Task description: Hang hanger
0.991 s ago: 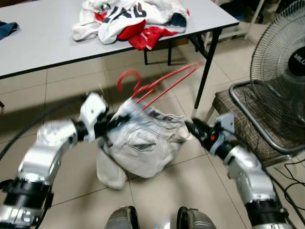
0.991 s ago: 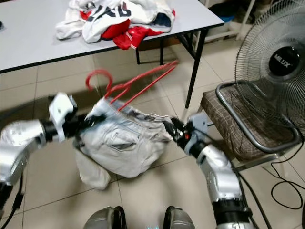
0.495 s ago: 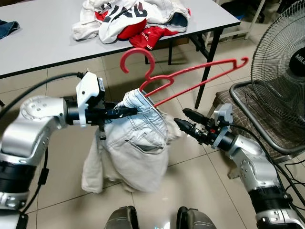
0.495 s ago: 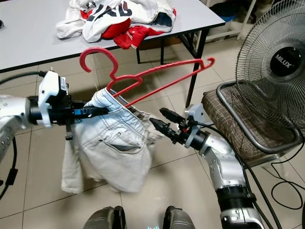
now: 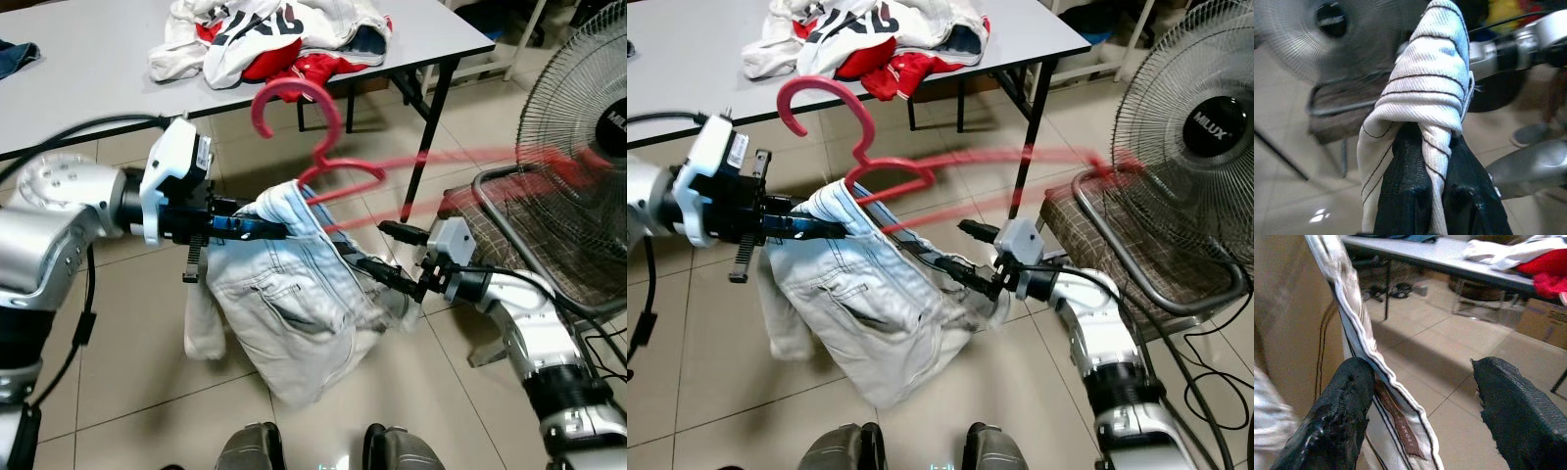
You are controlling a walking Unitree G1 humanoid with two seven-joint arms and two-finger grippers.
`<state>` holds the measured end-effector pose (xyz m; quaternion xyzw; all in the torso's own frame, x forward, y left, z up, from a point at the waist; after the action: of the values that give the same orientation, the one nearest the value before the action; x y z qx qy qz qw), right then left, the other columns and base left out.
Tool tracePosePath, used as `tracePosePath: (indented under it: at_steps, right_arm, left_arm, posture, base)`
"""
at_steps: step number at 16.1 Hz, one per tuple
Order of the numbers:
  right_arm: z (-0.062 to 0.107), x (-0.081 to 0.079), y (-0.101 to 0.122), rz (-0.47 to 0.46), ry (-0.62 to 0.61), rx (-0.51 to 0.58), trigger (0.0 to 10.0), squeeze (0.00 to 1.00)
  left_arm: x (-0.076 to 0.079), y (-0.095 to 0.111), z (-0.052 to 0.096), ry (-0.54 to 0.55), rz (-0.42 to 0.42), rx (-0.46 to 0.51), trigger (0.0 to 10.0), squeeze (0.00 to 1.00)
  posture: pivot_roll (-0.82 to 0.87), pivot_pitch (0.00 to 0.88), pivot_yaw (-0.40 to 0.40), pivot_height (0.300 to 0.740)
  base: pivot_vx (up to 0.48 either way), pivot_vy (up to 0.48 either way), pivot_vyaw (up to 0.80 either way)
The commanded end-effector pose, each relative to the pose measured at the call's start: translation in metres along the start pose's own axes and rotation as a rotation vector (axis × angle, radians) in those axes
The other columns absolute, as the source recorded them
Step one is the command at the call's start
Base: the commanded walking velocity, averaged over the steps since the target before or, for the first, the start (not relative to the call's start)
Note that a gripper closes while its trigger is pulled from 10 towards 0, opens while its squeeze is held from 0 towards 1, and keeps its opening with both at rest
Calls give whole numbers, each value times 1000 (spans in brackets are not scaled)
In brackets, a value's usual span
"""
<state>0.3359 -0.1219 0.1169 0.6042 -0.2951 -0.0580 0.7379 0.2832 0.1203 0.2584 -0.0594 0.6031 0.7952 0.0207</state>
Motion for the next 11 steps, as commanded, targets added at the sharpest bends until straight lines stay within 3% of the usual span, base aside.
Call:
tracePosePath:
  at_steps: [1,3,5,6,7,11]
  right_arm:
    - [-3,-8,-2,22,74,-17,10000,0]
    - [-11,-23,-6,23,228,-43,10000,0]
    - [-19,-27,-12,26,289,-81,9647,0]
    - [-24,-25,-13,21,289,-92,3059,0]
    - [-26,-25,-12,5,300,-87,0,0]
    - [-15,-34,-20,-27,403,-116,0,0]
  left_arm:
    - [9,18,0,-61,-61,16,0,0]
    - [16,28,-8,-121,-90,24,0,0]
    - [19,33,-13,-153,-101,26,0,0]
    - [18,35,-14,-158,-104,24,0,0]
    - [17,36,-13,-154,-108,21,0,0]
    - [11,39,-6,-102,-119,14,0,0]
  posture:
    - [5,176,48,740]
    - [11,181,48,740]
    - [19,189,43,740]
    - [19,189,43,740]
    - [25,196,36,740]
    - [28,209,30,740]
  base:
    - [0,0,0]
    - [0,0,0]
    - [0,0,0]
    - [0,0,0]
    - [0,0,0]
    - [0,0,0]
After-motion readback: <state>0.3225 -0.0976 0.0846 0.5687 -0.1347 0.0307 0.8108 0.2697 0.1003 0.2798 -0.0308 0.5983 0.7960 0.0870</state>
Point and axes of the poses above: a point about 5 cm out from each wrist's last joint towards the gripper, its own z axis pointing back from the gripper into the wrist, its own y axis along the axis of the wrist's last joint, x = y × z, the point moved 5 cm from there along -z, pointing out of the wrist towards the gripper, and after that the axes turned 7 degrees about z, right-handed, at the moved point
